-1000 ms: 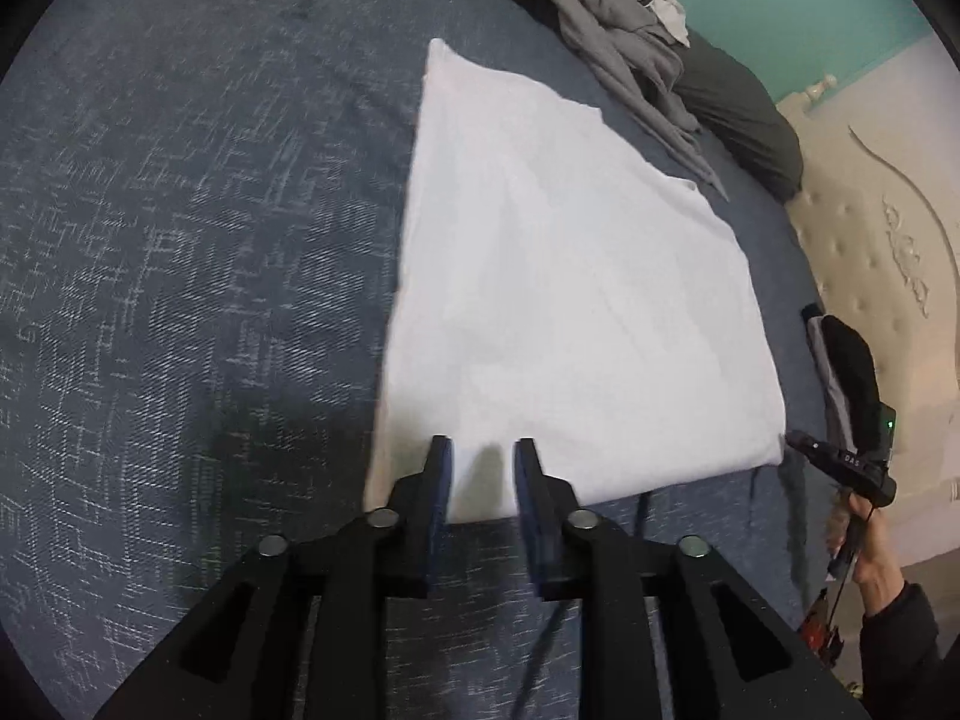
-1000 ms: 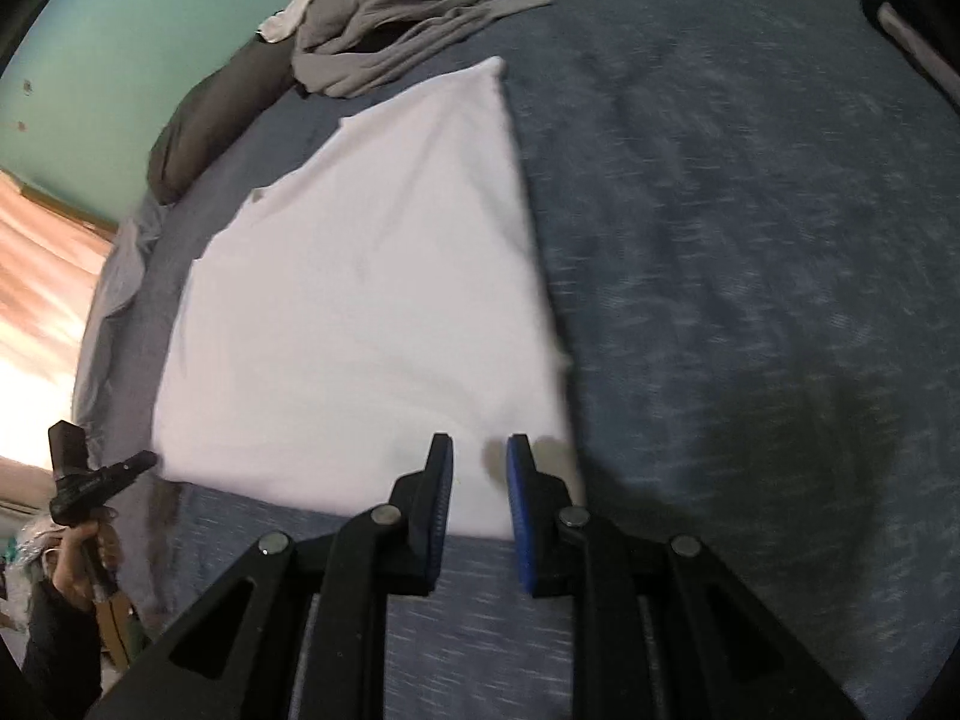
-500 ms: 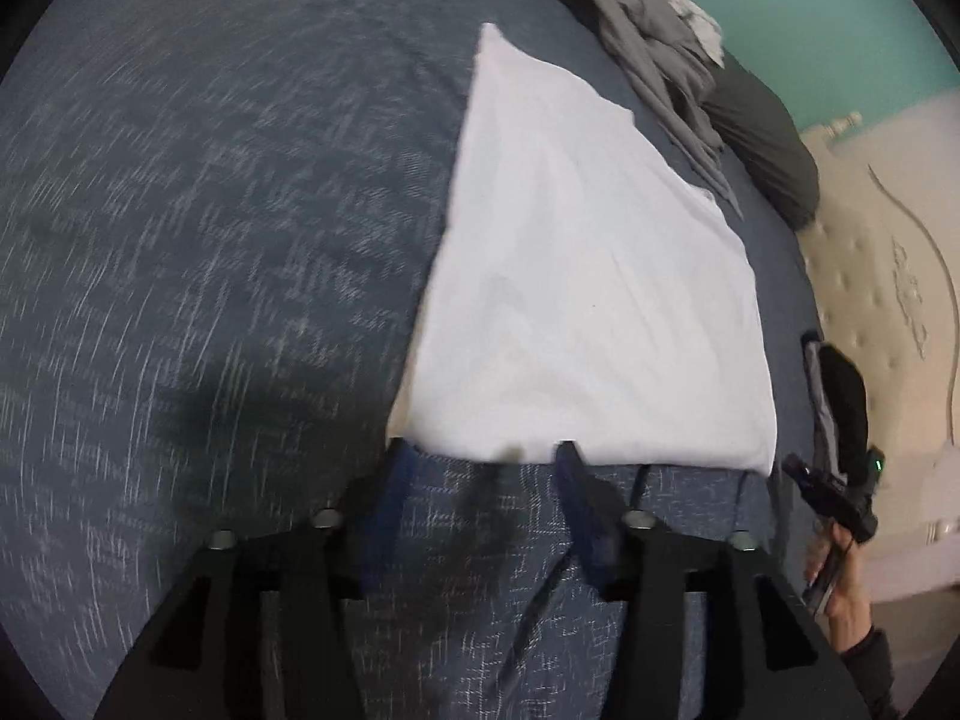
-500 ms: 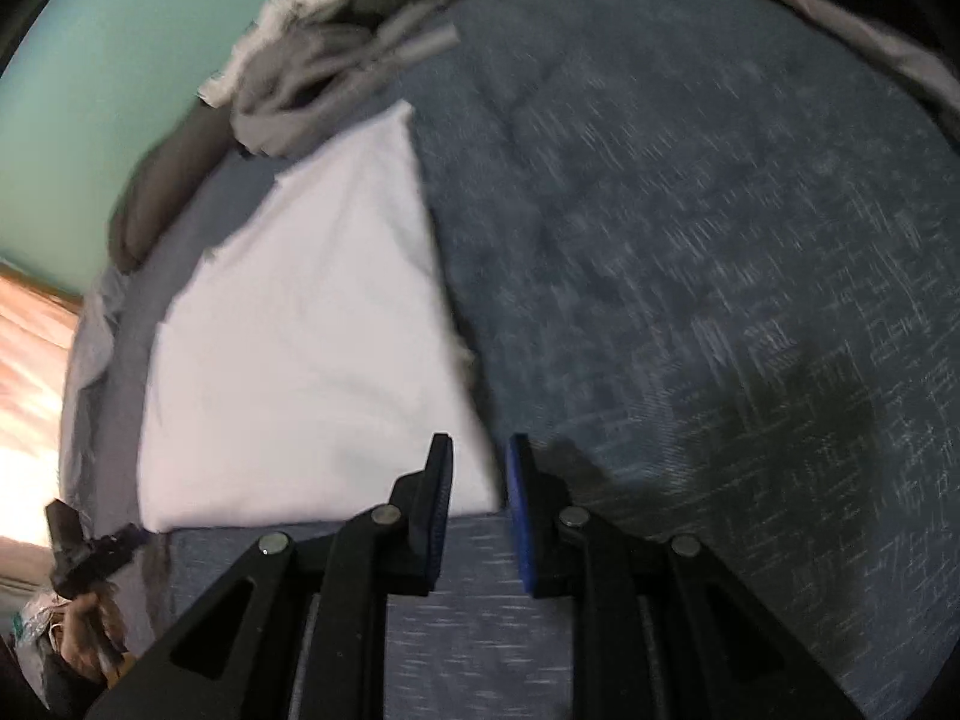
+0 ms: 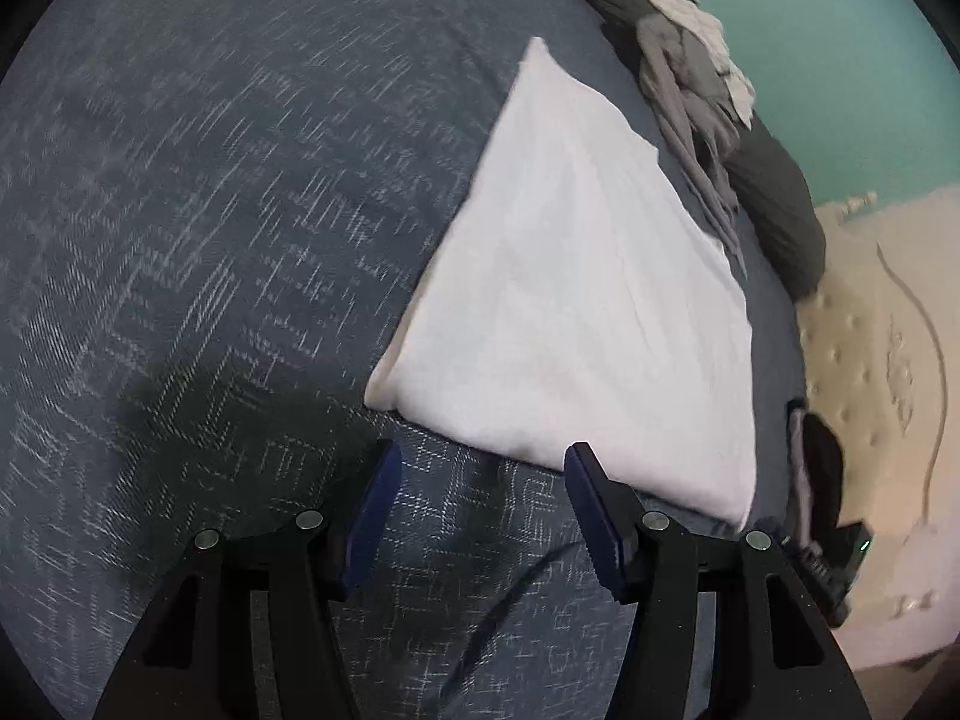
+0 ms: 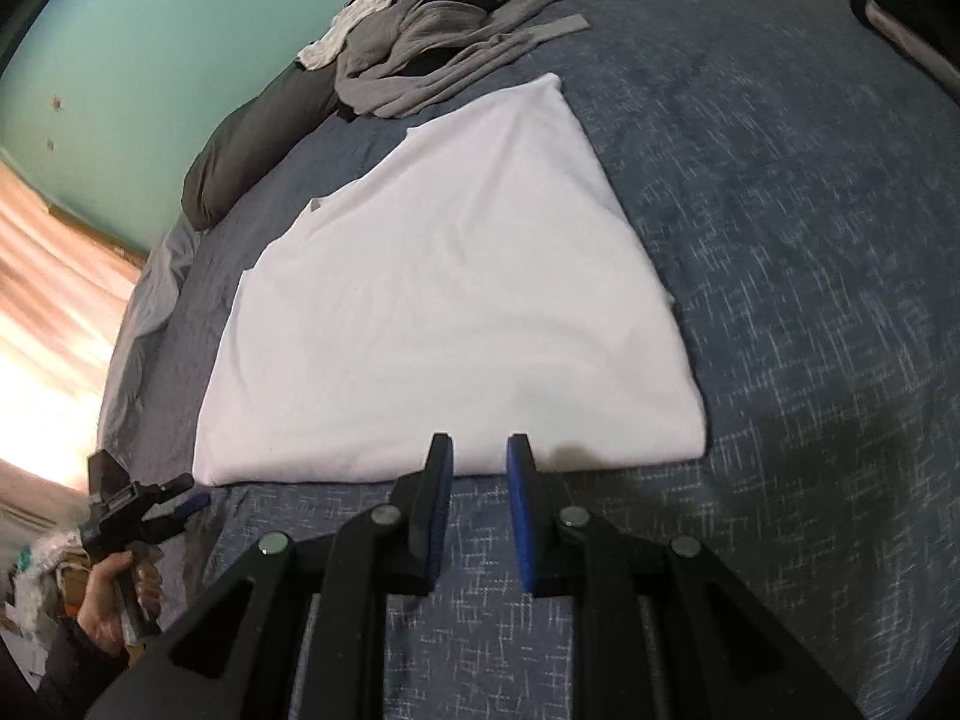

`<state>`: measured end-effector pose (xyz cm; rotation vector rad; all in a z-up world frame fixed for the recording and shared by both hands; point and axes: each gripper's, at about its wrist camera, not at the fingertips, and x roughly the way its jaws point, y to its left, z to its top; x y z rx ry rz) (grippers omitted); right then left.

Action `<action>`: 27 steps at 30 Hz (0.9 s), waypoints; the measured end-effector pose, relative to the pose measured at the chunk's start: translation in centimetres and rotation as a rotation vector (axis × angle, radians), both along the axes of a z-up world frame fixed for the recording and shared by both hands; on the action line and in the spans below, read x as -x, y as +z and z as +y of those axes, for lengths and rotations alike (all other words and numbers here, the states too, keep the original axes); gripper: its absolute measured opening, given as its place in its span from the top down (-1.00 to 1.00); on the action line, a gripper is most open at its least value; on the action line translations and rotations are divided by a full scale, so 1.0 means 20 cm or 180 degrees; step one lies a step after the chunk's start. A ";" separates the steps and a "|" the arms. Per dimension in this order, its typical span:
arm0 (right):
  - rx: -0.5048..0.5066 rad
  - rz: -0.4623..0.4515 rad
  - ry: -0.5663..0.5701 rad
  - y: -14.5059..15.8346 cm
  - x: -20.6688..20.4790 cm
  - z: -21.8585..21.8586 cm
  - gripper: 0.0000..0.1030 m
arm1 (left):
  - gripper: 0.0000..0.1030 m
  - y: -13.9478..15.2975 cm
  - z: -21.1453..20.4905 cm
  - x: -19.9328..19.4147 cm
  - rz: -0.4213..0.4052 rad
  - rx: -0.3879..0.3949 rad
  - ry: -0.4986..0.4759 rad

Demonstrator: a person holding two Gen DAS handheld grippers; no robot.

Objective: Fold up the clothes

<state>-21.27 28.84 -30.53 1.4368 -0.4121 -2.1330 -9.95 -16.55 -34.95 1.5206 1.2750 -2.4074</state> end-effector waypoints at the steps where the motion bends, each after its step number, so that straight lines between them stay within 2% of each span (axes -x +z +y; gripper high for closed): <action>1: 0.0002 -0.0010 -0.0016 -0.01 0.01 0.00 0.66 | -0.18 -0.01 0.00 0.00 0.0006 -0.0038 0.0028; 6: -0.0019 -0.0016 -0.0061 -0.06 0.01 -0.02 0.64 | -0.18 -0.03 0.01 -0.01 0.0098 -0.0109 0.0292; 10: 0.0126 -0.0037 -0.0125 -0.09 0.00 -0.02 0.59 | -0.18 -0.06 -0.01 -0.03 0.0214 -0.0229 0.0577; 16: 0.0234 -0.0035 -0.0179 -0.13 -0.02 -0.04 0.56 | -0.18 -0.08 -0.02 -0.02 0.0321 -0.0281 0.0776; 21: 0.0303 0.0005 -0.0099 -0.12 -0.04 -0.10 0.56 | -0.18 -0.07 0.00 -0.02 0.0355 -0.0176 0.0764; 27: 0.0369 0.0099 0.0326 -0.02 -0.04 -0.38 0.56 | -0.18 -0.06 0.00 -0.02 0.0387 -0.0147 0.0755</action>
